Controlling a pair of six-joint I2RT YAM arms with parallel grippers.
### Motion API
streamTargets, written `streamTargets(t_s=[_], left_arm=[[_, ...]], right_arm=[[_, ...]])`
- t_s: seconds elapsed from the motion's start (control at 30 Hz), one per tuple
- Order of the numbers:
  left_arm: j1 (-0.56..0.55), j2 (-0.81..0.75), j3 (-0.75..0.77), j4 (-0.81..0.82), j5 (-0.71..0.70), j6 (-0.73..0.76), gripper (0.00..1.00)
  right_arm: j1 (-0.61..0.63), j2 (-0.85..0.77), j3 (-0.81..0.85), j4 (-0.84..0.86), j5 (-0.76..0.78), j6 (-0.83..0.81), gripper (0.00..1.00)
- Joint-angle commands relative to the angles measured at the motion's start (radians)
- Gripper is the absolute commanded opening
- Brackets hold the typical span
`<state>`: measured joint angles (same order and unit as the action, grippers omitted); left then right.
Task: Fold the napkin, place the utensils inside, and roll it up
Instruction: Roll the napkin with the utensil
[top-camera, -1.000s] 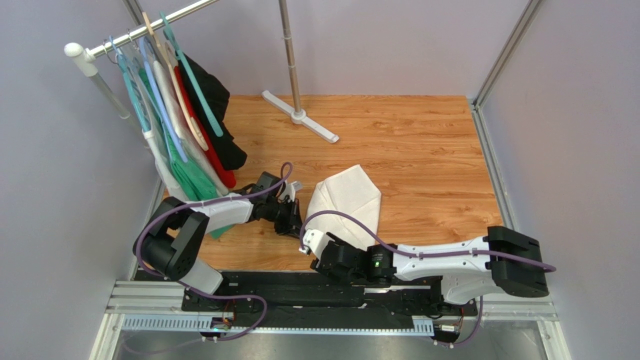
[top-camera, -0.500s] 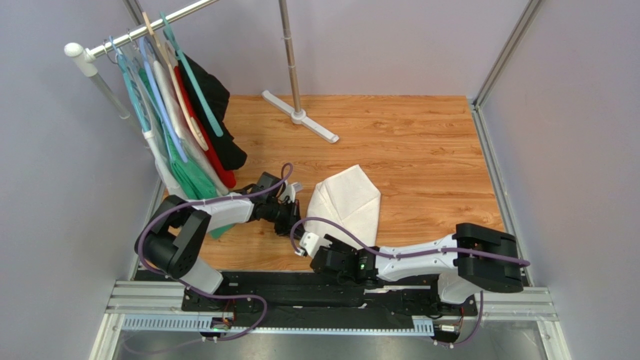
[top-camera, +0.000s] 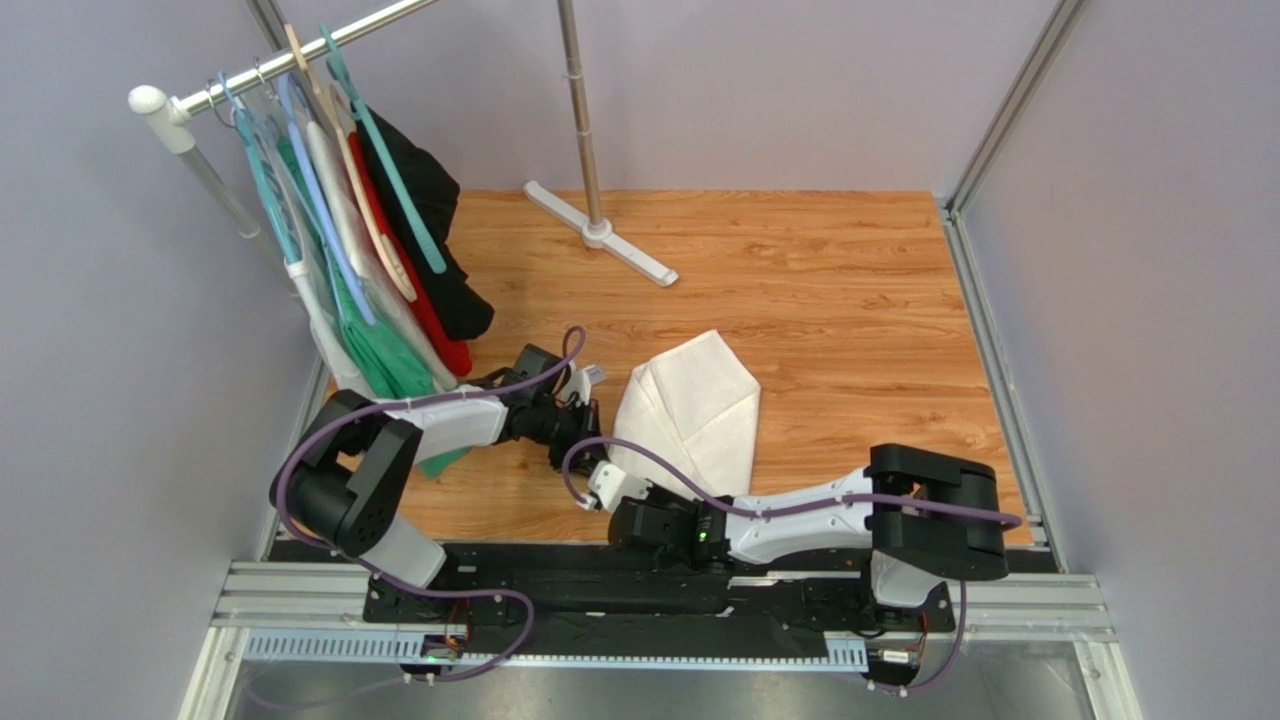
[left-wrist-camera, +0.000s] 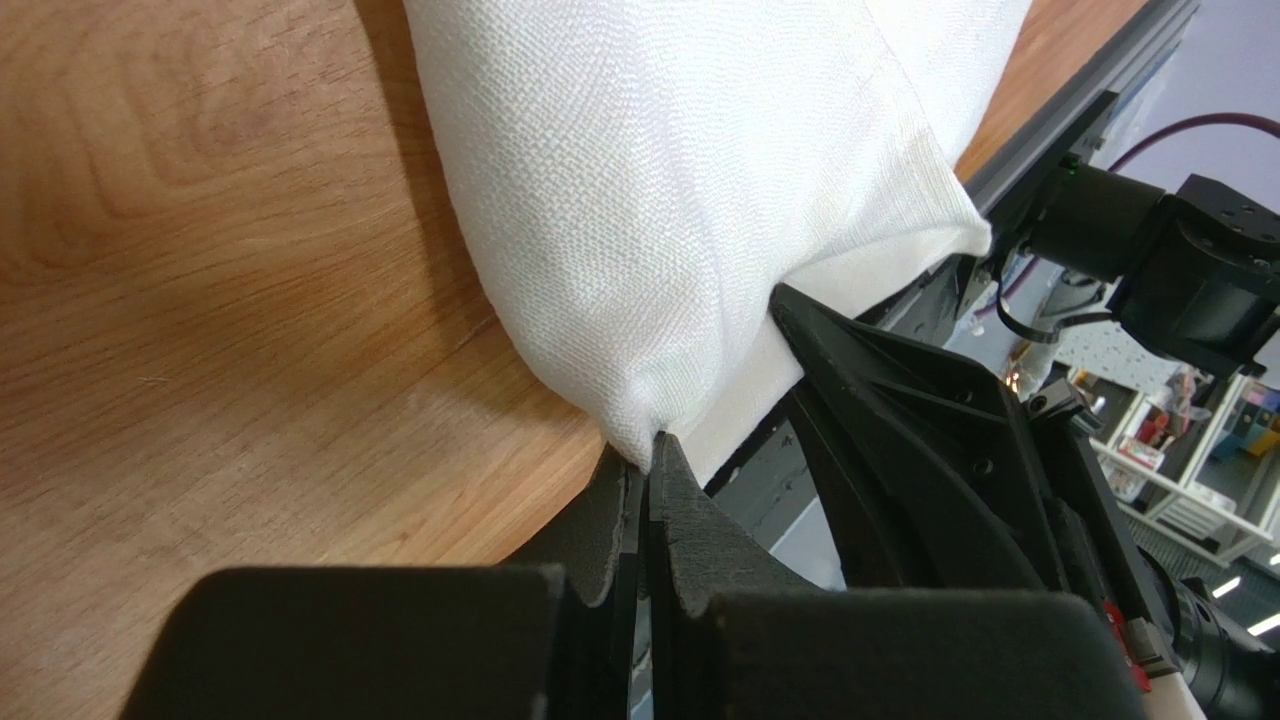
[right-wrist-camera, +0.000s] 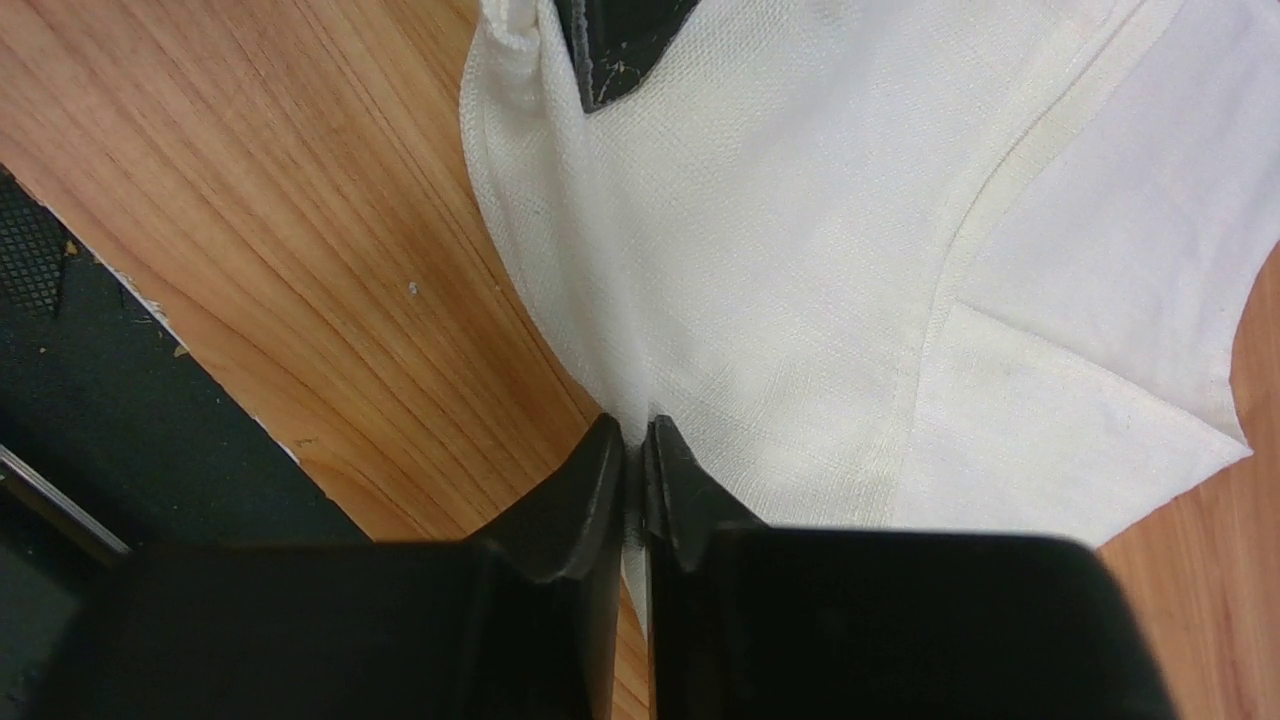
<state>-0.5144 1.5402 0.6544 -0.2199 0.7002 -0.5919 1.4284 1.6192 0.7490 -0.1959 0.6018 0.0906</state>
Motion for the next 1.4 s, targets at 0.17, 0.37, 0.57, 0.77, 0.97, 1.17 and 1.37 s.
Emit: streamTargets(t_s=[0.17,0.37,0.57,0.77,0.97,1.17,1.37], left_arm=[[0.01,-0.037,-0.002,-0.009,0.012,0.015,0.32],[0.056,-0.182,-0.028,-0.053,-0.062,0.011,0.7],[0.091,-0.405,-0.07,-0.139,-0.192,0.006,0.79],[0.091,-0.615,-0.166,-0.087,-0.304,-0.035,0.79],[0.01,-0.831,-0.285,0.02,-0.459,0.007,0.75],[-0.128,-0.905,-0.335,0.198,-0.514,0.085,0.74],[-0.222,-0.795,-0.312,0.379,-0.502,0.266,0.72]], right_arm=[[0.004,0.056,0.042,-0.074,-0.109,0.017,0.0],[-0.023,0.056,0.081,-0.135,-0.261,0.04,0.0],[-0.109,-0.039,0.066,-0.148,-0.43,0.06,0.0],[-0.252,-0.093,0.067,-0.152,-0.67,0.023,0.0],[-0.393,-0.055,0.105,-0.201,-0.868,-0.026,0.0],[-0.497,-0.009,0.141,-0.226,-1.048,-0.041,0.0],[-0.569,0.062,0.207,-0.296,-1.18,-0.066,0.0]])
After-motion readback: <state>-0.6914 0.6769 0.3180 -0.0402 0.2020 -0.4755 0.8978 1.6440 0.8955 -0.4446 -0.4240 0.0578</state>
